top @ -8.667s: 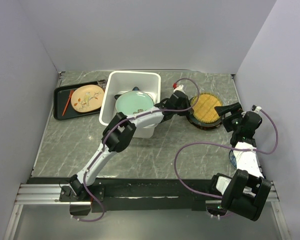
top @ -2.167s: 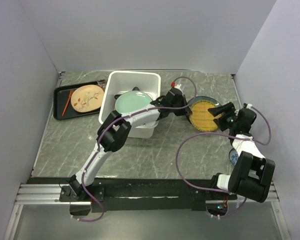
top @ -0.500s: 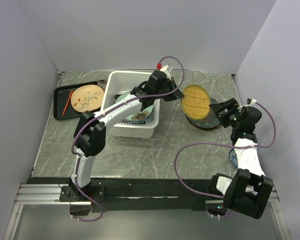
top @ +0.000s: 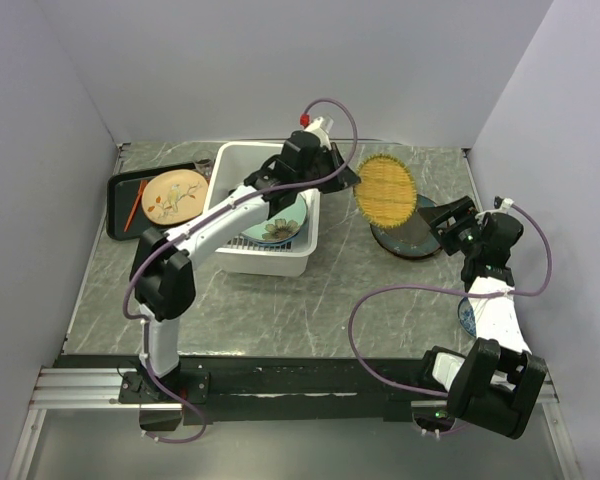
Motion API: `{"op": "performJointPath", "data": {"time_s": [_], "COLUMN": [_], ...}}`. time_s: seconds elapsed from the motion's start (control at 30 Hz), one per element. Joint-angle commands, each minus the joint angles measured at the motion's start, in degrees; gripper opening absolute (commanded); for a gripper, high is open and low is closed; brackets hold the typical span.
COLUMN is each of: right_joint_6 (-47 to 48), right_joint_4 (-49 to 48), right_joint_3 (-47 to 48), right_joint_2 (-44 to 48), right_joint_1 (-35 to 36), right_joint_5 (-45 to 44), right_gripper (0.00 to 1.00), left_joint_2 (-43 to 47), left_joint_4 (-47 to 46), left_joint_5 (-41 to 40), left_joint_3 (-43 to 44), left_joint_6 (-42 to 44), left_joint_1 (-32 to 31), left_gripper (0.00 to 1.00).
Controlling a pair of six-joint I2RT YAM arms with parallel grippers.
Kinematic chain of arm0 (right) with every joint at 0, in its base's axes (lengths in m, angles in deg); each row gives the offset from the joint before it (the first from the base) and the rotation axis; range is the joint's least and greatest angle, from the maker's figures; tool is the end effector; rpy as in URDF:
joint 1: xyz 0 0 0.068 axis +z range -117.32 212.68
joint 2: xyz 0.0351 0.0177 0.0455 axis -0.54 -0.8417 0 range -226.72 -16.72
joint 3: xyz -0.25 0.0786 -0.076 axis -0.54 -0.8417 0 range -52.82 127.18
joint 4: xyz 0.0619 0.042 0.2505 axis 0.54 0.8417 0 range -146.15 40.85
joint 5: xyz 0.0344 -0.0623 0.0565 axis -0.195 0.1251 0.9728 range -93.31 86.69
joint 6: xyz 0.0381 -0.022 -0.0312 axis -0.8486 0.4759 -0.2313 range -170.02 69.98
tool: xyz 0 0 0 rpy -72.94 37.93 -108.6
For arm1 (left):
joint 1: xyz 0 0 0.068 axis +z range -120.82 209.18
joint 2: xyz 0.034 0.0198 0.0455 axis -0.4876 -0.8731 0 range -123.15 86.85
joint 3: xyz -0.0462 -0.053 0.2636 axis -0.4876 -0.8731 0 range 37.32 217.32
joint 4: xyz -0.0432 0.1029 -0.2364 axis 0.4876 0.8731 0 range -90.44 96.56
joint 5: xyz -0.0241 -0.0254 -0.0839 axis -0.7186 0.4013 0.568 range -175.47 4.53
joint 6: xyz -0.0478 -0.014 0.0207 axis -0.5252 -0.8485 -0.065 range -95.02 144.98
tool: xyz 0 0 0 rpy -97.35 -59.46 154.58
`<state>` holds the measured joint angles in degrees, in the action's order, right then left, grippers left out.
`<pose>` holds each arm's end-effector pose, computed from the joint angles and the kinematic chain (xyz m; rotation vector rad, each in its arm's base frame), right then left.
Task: Place the plates into the plastic bin on the countertop
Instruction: Pick up the plate at the center of the board.
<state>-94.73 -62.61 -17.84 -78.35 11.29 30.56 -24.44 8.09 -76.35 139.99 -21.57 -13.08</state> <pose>0.2283 -0.0682 0.2538 0.7006 1.8197 0.8375 0.3450 -0.3213 0.3500 0.0440 2.0531 -1.1753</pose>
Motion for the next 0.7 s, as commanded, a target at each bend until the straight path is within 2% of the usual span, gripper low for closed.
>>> {"op": "performJointPath", "data": {"time_s": [0.0, 0.67], "right_joint_6": [-0.82, 0.06], "right_joint_4": [-3.03, -1.98], "right_joint_3": [1.58, 5.45], "right_joint_2": [0.46, -4.55], "right_joint_1": [1.26, 11.01], "right_joint_5": [0.15, -4.86], "right_gripper": [0.85, 0.85], "left_joint_2": [6.78, 16.62], "left_joint_4": [-2.82, -1.59], "left_joint_5": [-0.86, -2.53], "left_joint_3": [-1.07, -9.50], "left_joint_6": [1.02, 2.77], "left_joint_1": [0.69, 6.13], "left_gripper": [0.01, 0.01]}}
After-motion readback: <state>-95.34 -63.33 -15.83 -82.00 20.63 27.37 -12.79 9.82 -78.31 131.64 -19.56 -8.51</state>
